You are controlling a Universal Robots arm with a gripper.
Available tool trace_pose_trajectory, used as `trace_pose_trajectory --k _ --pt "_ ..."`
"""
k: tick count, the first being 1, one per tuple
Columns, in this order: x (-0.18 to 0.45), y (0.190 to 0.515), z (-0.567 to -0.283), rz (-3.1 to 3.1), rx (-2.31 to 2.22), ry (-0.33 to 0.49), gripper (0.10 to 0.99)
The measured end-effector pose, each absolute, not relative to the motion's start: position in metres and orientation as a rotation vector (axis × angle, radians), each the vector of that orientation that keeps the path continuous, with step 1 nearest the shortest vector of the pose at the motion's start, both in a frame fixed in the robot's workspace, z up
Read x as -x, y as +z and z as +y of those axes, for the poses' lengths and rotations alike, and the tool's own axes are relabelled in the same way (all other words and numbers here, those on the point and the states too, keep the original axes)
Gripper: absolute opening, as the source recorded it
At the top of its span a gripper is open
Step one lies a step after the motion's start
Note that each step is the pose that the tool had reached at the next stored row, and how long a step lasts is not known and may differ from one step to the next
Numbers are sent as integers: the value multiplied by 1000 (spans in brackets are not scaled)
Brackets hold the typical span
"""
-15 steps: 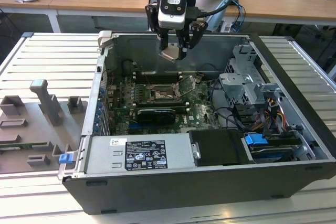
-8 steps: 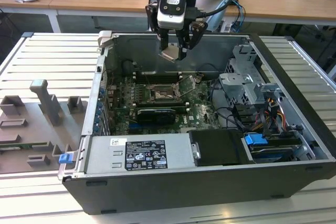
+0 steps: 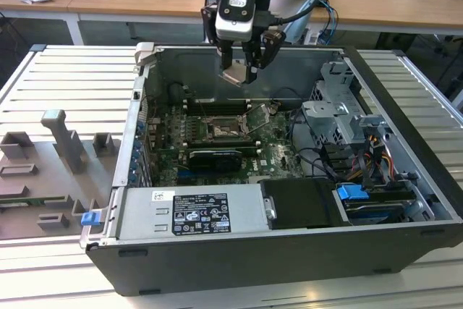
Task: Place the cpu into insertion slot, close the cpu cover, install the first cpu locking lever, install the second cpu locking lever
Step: 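Place the cpu into insertion slot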
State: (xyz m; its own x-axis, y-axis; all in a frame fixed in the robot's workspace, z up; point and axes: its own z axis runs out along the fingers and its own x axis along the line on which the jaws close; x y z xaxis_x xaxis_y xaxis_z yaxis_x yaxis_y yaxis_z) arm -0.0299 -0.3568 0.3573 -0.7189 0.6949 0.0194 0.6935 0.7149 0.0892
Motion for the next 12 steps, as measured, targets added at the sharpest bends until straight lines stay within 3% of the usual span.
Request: trace_pose_trajectory --k 12 --pt "30 355 -357 2862 -1244 139 541"
